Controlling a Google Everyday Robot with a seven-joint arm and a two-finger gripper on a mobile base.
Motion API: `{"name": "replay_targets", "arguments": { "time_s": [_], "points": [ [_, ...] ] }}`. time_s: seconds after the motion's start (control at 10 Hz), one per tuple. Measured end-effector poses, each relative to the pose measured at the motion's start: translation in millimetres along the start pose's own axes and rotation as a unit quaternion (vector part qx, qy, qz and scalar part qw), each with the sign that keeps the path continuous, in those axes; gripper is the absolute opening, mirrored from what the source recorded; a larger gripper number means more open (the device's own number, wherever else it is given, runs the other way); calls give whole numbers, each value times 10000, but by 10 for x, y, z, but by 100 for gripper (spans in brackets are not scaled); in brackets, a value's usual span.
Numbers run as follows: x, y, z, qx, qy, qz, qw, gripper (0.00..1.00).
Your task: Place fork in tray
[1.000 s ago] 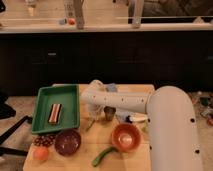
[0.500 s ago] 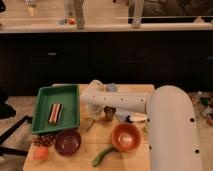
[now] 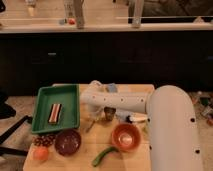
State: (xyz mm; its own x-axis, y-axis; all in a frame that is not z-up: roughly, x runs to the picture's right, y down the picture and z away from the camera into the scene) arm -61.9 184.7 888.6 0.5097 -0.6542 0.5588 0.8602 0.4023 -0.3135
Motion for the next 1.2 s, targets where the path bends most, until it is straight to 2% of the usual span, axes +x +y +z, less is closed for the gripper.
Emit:
{"name": "replay_targets", "arguments": {
  "time_s": [0.2, 0.5, 0.9, 1.2],
  "points": [
    [-29, 60, -45, 38, 23, -17, 10000, 0],
    [32, 21, -367, 325, 163, -25, 9993, 0],
    [172, -109, -742, 521, 342, -276, 9977, 0],
    [267, -362, -1312, 720, 493, -736, 9935, 0]
  ]
}}
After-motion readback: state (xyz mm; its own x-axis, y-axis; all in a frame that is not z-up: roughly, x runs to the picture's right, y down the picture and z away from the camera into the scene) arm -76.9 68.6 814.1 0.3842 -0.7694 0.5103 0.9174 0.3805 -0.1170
